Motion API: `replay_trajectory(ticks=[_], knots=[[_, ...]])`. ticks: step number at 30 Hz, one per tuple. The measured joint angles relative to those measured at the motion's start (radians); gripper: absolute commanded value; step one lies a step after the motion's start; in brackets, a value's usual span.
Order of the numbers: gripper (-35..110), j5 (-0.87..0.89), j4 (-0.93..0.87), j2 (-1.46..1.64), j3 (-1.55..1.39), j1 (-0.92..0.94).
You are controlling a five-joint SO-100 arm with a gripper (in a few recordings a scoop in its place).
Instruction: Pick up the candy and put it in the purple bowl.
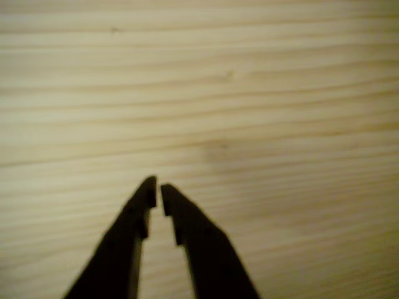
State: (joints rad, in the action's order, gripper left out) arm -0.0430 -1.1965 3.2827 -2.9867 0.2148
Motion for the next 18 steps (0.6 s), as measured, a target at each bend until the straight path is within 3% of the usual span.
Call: replay_trajectory(ticks=[18], knots=[[-1, 0.006, 0.124, -0.225, 0.048, 0.015]])
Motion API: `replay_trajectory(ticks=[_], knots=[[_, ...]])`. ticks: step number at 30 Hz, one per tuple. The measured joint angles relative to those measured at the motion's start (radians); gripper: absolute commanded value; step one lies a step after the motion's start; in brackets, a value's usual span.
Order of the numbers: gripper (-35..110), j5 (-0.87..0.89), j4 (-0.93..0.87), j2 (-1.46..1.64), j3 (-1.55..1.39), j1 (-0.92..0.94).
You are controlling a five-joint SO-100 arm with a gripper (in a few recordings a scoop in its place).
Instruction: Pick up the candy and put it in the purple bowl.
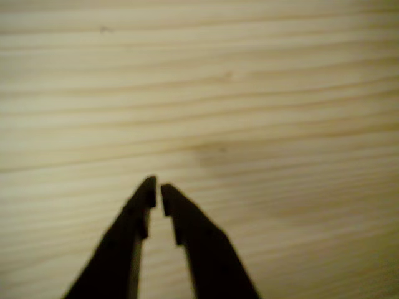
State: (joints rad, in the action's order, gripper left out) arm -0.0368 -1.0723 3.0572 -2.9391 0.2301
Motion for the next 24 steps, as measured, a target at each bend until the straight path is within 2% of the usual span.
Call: replay_trajectory(ticks=[10, 24], knots=[[-1, 0.005, 0.124, -0.241, 0.196, -0.006], [-1, -0.152, 0.353, -0.655, 0.417, -0.020]])
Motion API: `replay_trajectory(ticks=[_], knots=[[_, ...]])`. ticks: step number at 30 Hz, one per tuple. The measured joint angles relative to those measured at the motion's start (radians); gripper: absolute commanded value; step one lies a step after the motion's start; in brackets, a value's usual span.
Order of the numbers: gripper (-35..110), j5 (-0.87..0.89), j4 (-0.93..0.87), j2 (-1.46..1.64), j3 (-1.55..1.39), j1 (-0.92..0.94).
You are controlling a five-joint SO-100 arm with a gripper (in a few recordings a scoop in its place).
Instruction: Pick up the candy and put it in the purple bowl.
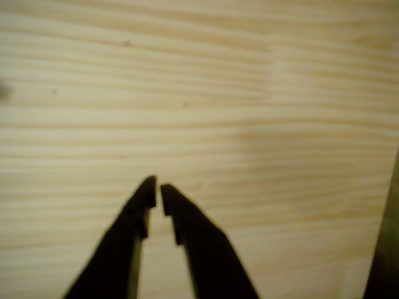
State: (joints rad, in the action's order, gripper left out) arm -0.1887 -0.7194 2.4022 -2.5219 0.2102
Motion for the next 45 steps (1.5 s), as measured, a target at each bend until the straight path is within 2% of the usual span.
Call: replay_trajectory(ticks=[9, 18, 23, 31, 37, 45], knots=[[-1, -0.120, 0.098, -0.074, 0.018, -0.051], [-1, -0.347, 0.222, -0.149, 0.057, -0.143], [-1, -0.526, 0.236, -0.224, 0.132, -0.204], [-1, -0.652, 0.230, -0.383, 0.268, -0.244], [0, -0.698, 0.117, -0.491, 0.407, -0.291], [0, -0.703, -0.184, -0.580, 0.647, -0.390]])
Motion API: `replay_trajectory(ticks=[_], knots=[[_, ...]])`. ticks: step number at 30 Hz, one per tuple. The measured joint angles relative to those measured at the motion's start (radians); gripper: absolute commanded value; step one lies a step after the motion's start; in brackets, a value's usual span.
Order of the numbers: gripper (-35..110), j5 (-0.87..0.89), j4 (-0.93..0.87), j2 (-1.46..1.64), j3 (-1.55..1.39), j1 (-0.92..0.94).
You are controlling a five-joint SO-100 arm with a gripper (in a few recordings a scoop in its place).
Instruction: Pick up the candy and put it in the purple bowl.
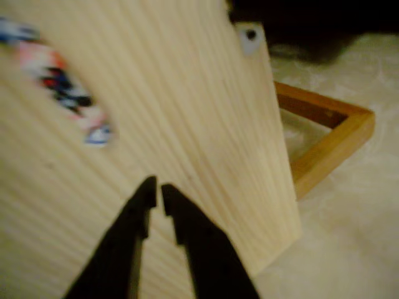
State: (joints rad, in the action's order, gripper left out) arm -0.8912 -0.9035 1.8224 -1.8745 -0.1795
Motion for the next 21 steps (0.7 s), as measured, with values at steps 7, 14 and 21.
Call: replay_trajectory(ticks=[7, 14, 21], knots=[[2, -0.034, -0.160, -0.055, 0.130, -0.083], [7, -0.040, -0.227, -0.140, 0.196, -0.146], [16, 0.005, -0.252, -0.235, 0.250, -0.146]])
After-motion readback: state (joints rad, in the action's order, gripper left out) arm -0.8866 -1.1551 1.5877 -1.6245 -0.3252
